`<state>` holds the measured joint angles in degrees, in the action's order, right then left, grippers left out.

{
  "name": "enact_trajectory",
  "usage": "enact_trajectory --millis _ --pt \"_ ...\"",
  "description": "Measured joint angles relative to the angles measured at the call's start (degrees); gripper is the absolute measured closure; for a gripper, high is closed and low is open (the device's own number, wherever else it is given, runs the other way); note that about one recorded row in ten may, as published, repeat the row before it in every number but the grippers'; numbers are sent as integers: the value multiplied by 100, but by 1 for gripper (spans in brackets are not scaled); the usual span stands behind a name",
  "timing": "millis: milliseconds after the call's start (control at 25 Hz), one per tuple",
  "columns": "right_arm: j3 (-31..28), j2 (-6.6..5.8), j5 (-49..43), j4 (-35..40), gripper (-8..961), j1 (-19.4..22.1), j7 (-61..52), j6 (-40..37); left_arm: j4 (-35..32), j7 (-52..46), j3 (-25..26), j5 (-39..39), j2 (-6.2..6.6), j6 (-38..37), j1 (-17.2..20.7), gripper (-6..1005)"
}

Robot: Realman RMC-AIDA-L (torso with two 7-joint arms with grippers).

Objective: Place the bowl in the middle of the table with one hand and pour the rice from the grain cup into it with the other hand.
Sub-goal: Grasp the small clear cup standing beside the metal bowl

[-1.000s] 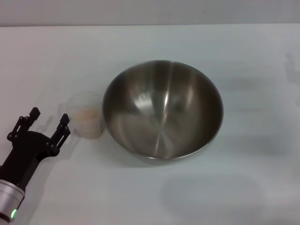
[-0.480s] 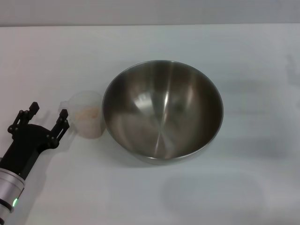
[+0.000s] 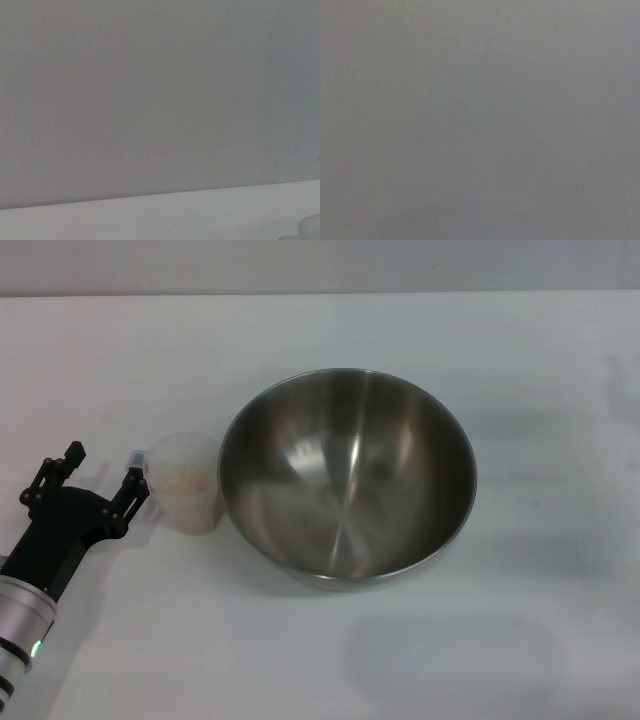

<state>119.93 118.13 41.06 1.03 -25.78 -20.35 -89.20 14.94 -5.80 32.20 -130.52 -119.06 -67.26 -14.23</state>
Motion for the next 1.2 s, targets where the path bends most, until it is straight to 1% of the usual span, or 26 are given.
enact_trajectory --millis 600,840,1200 --pt "31 -1 -2 3 449 -67 -3 56 57 -39 76 0 -3 21 -7 374" --pt "17 -11 -1 2 446 -78 -4 77 99 -84 76 1 -11 27 -30 728" --pt "3 -20 -1 2 442 -111 -4 151 200 -27 111 0 -14 -29 -111 956"
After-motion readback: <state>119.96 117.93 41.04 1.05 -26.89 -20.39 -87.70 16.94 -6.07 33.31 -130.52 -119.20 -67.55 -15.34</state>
